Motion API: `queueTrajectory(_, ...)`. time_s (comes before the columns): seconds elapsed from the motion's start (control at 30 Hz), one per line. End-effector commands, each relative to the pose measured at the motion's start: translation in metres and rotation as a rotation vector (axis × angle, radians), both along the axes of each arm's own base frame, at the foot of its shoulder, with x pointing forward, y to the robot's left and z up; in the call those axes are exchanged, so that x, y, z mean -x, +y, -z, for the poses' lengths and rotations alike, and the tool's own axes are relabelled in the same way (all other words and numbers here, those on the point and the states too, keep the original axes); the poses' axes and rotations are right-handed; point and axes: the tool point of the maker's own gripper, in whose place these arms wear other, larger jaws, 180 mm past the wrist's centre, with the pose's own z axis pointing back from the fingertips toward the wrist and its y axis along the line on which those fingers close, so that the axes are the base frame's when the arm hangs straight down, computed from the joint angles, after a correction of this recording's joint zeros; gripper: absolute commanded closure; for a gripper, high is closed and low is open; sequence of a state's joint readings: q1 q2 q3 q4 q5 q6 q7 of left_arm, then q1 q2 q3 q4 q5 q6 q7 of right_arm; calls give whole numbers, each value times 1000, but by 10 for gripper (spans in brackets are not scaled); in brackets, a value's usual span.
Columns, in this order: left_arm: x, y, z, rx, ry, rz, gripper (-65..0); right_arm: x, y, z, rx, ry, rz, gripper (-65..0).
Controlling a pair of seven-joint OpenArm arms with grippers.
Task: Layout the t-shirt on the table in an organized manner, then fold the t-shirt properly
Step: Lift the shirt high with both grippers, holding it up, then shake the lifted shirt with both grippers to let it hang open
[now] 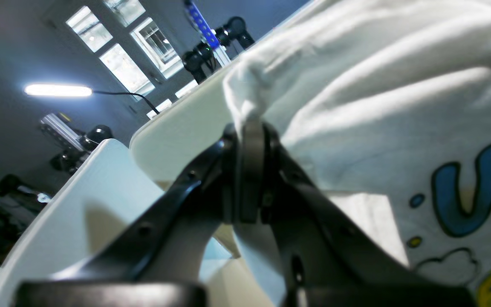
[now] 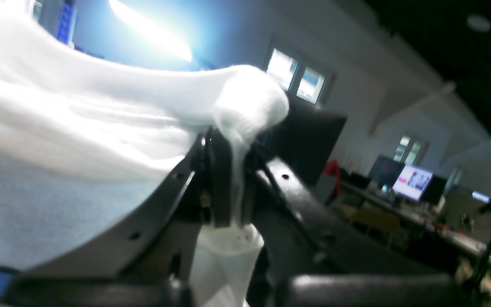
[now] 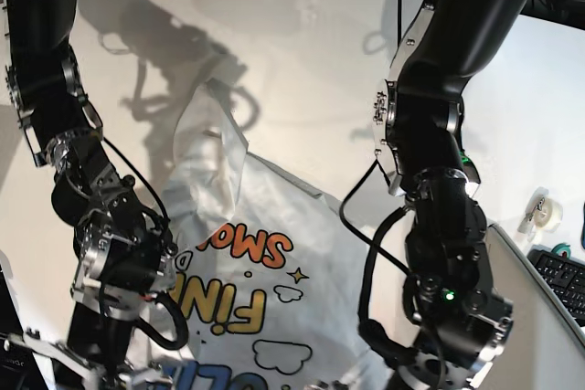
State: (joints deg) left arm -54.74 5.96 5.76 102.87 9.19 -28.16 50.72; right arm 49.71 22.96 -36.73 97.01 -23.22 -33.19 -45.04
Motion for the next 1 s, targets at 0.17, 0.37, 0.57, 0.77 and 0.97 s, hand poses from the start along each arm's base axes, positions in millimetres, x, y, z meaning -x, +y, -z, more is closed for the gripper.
queueTrajectory(0.17, 3, 43, -29, 11, -78, -99, -5, -5, 45, -55, 28, -118, -62, 0)
queueTrajectory(0.37, 6, 94, -47, 12, -119, -204, -5, -16, 102, -76, 28, -128, -143, 0)
queueTrajectory(0.57, 20, 139, -79, 27, -188, -296, -5, -19, 148, -101, 14, -162, -208, 0)
queueTrajectory(0.77, 36, 174, -108, -7, -251, -382, -5, -15, 201, -117, -14, -160, -288, 0)
queueTrajectory(0.97, 53, 192, -142, -14, -319, -427, -5, -17, 210, -127, -11, -159, -289, 0)
